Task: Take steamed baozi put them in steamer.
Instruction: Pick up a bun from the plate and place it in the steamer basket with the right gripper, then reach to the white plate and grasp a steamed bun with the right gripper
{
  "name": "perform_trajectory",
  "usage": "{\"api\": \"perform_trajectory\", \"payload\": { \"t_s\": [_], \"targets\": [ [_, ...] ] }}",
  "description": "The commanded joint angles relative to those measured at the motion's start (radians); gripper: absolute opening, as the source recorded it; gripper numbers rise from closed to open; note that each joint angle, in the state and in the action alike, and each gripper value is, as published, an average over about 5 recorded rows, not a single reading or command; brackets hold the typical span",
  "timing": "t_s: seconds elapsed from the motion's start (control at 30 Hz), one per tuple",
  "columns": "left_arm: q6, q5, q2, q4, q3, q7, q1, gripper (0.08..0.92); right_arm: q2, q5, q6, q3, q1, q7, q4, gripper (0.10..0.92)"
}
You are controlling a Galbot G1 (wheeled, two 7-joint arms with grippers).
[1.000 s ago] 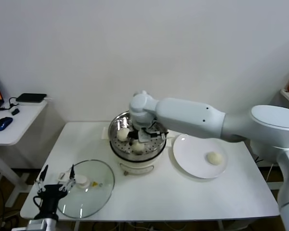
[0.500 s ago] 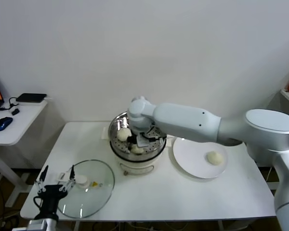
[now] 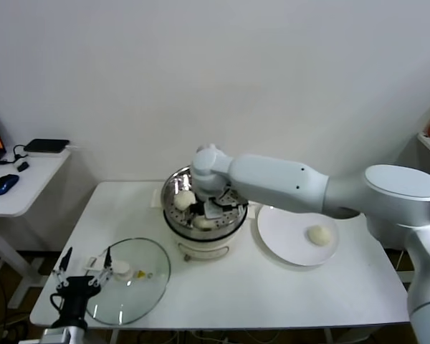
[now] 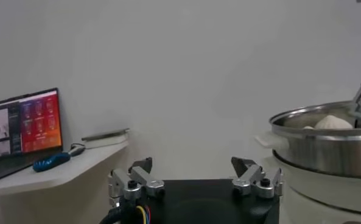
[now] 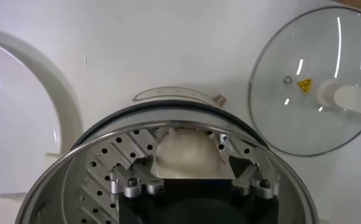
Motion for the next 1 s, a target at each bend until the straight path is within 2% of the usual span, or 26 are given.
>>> {"api": "perform_trajectory", "payload": {
  "t_s": [0.03,0.3,0.5,0.6,0.8,1.0],
  "targets": [
    [0.0,0.002,-0.001,-0.003,0.001,0.0,0.002,0.823,-0.006,0.008,0.025,0.021,0.015,-0.002,0.0,0.822],
    [0.002,0.002,0.005,-0.009,0.001,0.0,0.002,0.823,-0.031,0.126,0.053,0.043,0.124,-0.045,-0.01,0.823],
    [0.001,0.001,0.009,-0.01,0.004,0.0,0.006,0.823,-0.13,0.287,-0.014,0.002,0.3,-0.07,-0.006,0.823],
    [-0.002,0.0,0.008,-0.007,0.009,-0.001,0.01,0.823,-0.218,0.417,-0.148,-0.068,0.386,-0.065,0.004,0.823],
    [-0.007,-0.011,0.012,-0.011,0.015,-0.003,0.02,0.823,-0.406,0.804,-0.509,-0.262,0.501,-0.001,0.033,0.823],
    [-0.008,-0.029,0.021,-0.033,0.019,-0.002,0.026,0.823,-0.545,0.942,-0.67,-0.351,0.549,0.009,0.019,0.823]
  ]
}}
